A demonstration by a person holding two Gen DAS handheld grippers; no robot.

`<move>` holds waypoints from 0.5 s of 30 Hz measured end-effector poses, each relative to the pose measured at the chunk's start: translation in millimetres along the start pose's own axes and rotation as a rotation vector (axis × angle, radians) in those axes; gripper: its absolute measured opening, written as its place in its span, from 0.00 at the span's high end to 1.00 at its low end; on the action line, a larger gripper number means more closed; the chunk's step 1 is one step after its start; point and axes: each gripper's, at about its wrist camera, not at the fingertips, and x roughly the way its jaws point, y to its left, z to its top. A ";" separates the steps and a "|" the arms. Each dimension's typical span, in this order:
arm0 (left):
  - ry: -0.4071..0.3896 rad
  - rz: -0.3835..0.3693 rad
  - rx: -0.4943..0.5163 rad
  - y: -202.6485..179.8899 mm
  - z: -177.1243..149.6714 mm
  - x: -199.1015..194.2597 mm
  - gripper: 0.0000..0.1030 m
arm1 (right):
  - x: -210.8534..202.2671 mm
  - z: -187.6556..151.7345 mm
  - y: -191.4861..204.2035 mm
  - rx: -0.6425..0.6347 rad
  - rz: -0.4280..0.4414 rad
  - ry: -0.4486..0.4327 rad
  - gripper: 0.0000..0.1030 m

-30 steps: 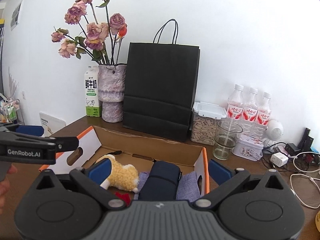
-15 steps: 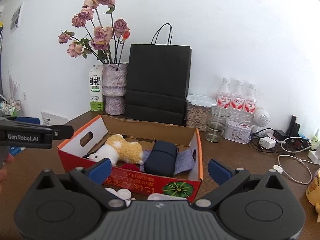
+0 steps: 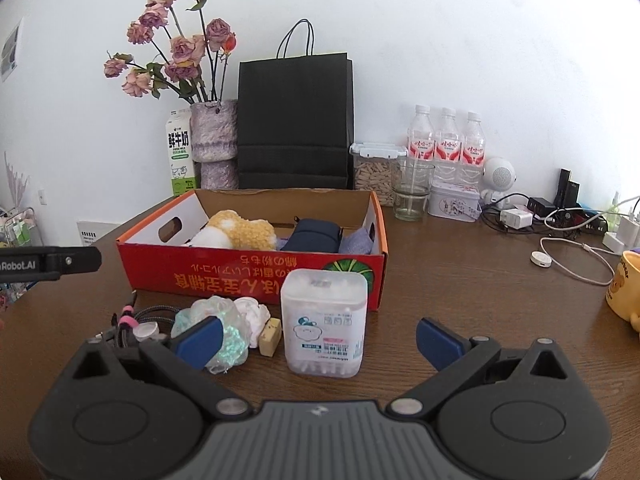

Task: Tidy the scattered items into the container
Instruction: 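Withdraw both tools from the box toward the remaining table items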

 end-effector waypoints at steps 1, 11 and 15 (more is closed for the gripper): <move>-0.001 0.009 -0.003 0.5 -2.5 -0.9 0.00 | 2.4 -1.2 -0.4 0.007 -0.003 0.009 0.00; 0.040 0.059 -0.014 -2.9 -17.4 4.9 0.00 | 15.0 -11.4 6.4 -0.007 0.014 0.061 0.00; 0.055 0.092 -0.014 -5.0 -19.9 8.6 0.00 | 17.7 -12.1 7.0 -0.009 0.026 0.069 0.00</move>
